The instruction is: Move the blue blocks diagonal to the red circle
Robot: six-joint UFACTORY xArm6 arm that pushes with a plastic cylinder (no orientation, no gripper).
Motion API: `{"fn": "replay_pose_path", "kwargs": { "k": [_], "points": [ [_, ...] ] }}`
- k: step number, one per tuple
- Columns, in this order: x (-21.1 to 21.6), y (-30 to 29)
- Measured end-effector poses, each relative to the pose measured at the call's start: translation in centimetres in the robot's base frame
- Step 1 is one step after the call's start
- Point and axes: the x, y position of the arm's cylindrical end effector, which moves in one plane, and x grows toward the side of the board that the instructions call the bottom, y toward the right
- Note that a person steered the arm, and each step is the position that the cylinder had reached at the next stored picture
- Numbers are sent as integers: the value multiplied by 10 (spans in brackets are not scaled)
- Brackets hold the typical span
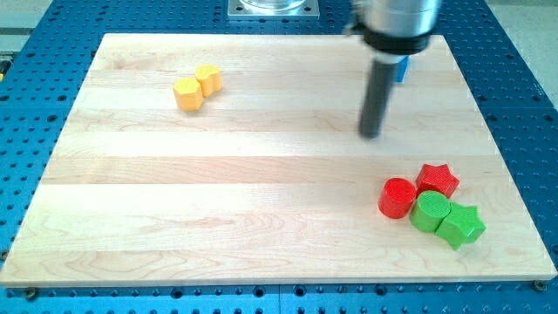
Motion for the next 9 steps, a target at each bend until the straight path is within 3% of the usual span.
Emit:
{"fn": "replay_pose_path", "kwargs": {
  "k": [1, 3, 4, 6, 7, 8, 9],
  "points": [
    [-84, 79],
    [-180, 97],
    [-168, 53],
    [-48, -1],
    [-65, 0],
    [-37, -31],
    [43, -1]
  ]
}}
